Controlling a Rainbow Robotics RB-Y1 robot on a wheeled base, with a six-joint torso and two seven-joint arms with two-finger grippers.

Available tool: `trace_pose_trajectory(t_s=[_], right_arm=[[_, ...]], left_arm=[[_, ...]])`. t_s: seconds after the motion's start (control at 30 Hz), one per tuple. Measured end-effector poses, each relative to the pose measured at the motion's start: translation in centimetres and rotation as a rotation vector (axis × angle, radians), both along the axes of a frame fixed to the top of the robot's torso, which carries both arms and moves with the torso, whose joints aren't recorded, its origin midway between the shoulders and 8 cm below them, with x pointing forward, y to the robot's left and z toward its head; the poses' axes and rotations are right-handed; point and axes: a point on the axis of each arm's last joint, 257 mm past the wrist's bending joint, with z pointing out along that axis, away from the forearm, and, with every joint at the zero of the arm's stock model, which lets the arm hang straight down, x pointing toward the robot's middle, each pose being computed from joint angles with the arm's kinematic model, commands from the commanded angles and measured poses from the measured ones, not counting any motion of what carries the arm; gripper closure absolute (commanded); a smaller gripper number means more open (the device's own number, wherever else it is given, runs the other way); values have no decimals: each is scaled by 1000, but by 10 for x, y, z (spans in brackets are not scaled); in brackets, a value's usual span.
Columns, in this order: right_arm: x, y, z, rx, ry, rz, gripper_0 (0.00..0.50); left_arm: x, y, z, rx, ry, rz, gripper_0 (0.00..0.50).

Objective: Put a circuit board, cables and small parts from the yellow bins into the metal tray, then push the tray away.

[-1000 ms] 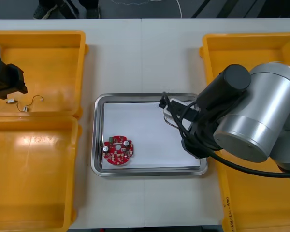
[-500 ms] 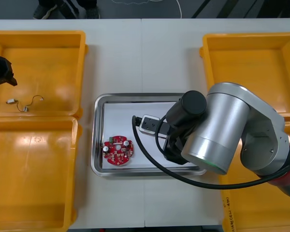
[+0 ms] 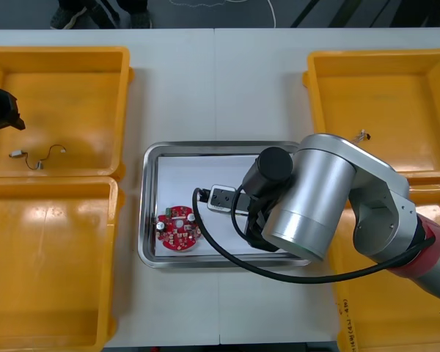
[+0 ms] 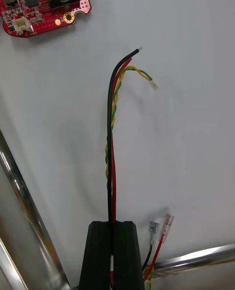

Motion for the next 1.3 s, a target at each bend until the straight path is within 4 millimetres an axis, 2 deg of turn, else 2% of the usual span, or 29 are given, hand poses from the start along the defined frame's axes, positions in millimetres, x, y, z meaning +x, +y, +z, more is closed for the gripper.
trace_pose_trajectory(t_s=[0.43, 0.83, 0.93, 1.0, 1.03, 1.1, 1.13, 1.17, 1.3], right_arm=[[0, 4, -16, -54, 17, 80, 500], [5, 4, -30, -62, 44, 112, 500], [5, 4, -30, -63, 44, 114, 389], [5, 5, -29, -62, 44, 115, 271], [5, 5, -29, -62, 44, 116, 236], [4, 6, -29, -61, 44, 117, 100], [4, 6, -29, -61, 44, 118, 69], [4, 6, -29, -61, 44, 118, 11], [4, 7, -29, -70, 42, 138, 0]], left_arm=[[2, 20, -30, -24, 18, 66, 0], [2, 21, -46, -48, 30, 79, 0], [3, 19, -48, -42, 31, 72, 0], [3, 18, -49, -37, 34, 68, 0], [3, 18, -49, -35, 32, 67, 0], [5, 18, -48, -33, 26, 67, 0], [6, 19, -48, -32, 22, 67, 0], [6, 19, -47, -31, 18, 68, 0], [10, 20, -46, -28, 2, 69, 0]])
